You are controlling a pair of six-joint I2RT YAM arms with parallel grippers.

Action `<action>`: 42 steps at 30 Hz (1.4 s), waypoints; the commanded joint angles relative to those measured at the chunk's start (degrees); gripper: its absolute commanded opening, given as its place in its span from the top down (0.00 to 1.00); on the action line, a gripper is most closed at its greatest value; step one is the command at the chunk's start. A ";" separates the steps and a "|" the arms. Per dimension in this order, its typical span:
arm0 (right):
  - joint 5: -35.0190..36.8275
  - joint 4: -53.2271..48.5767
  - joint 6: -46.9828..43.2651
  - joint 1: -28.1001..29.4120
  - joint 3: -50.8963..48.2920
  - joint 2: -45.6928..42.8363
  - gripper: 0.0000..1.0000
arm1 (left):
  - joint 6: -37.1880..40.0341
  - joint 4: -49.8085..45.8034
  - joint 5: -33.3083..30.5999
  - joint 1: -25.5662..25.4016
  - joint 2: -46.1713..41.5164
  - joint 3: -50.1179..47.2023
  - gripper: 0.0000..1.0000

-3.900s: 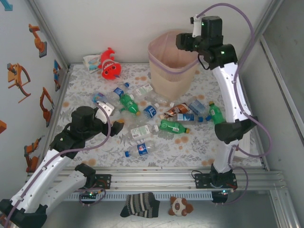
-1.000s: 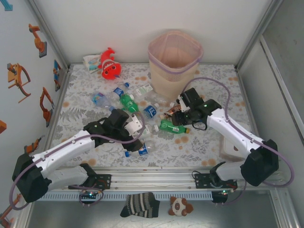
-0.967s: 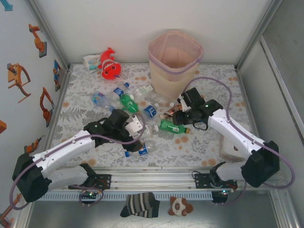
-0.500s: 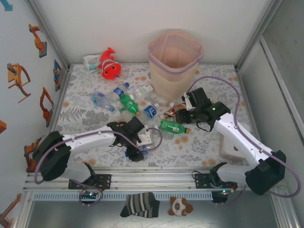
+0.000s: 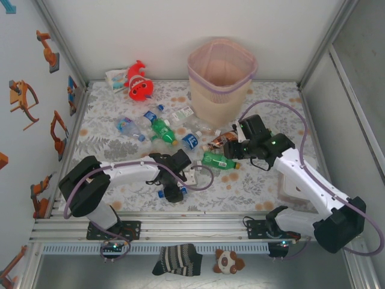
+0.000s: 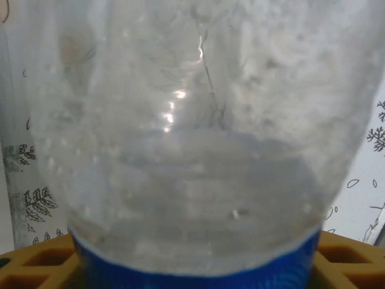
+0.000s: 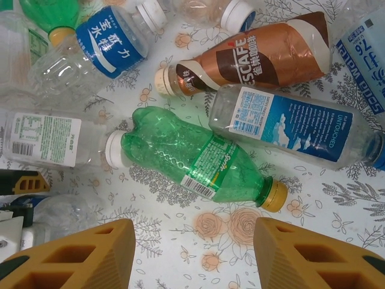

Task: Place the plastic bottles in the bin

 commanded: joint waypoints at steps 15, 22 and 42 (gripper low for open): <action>-3.07 7.83 1.74 -0.39 -2.00 -8.58 0.47 | -2.89 9.73 8.85 3.73 -15.70 -1.89 0.51; -15.43 19.62 -0.38 -0.39 -4.40 -15.92 0.44 | -9.24 17.62 20.89 6.62 -23.33 -0.66 0.49; -45.58 47.61 -12.55 6.77 -7.53 -17.27 0.24 | -19.52 39.06 40.37 5.97 -28.09 2.74 0.47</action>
